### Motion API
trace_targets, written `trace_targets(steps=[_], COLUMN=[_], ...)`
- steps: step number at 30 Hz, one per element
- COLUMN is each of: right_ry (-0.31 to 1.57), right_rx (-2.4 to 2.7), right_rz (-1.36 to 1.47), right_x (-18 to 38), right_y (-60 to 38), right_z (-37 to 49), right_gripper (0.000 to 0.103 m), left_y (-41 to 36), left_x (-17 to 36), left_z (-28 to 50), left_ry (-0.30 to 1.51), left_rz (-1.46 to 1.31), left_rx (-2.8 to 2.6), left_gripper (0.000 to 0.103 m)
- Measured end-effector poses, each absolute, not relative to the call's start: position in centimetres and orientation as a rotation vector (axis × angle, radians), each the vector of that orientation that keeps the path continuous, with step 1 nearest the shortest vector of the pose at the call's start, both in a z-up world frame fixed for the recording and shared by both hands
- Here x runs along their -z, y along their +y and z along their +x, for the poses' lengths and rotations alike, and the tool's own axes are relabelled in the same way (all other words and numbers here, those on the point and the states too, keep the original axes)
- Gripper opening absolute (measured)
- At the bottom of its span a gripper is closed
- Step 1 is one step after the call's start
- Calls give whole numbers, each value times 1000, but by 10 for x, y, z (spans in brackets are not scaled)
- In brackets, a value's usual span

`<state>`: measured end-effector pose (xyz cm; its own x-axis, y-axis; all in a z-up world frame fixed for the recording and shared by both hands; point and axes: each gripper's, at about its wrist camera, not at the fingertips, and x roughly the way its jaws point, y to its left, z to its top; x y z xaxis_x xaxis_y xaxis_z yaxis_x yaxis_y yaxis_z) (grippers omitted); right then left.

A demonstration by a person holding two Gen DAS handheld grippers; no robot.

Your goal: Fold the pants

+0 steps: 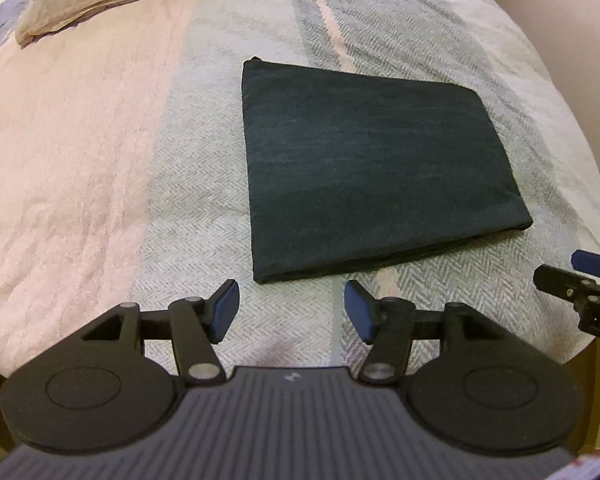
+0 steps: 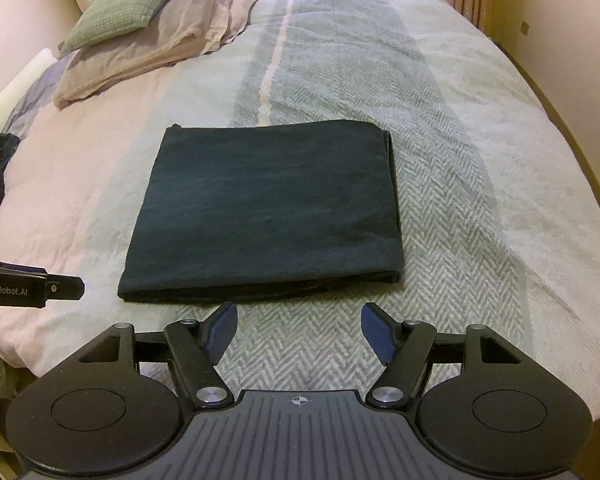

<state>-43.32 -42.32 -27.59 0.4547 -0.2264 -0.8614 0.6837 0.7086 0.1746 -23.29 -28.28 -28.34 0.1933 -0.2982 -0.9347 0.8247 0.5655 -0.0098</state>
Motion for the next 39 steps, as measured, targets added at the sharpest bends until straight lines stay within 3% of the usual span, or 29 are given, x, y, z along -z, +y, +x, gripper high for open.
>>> trace_targets(steps=[12,20,31,33,39], right_ry=[866,717,639,660,692], right_rx=[648,533,140,104,95], right_rz=[705,975,1244,1240,1249], right_x=[300,380,444,446,457], right_y=[-487,-607,-674,-675,-673], right_z=[-455,-443,-431,-427,-421], right_gripper=[66,66,65,64,41], left_y=[-291,-330,-332,-331,-348], left_x=[328,405,435,439,460], left_z=[-149,-80,-55,-49,-41], left_ry=[1133,1254,1346,1377,1435], left_rz=[299,107,-109,-128,-150], left_rx=[965,982,1137,1150,1207], left_gripper=[66,68,68,68,66])
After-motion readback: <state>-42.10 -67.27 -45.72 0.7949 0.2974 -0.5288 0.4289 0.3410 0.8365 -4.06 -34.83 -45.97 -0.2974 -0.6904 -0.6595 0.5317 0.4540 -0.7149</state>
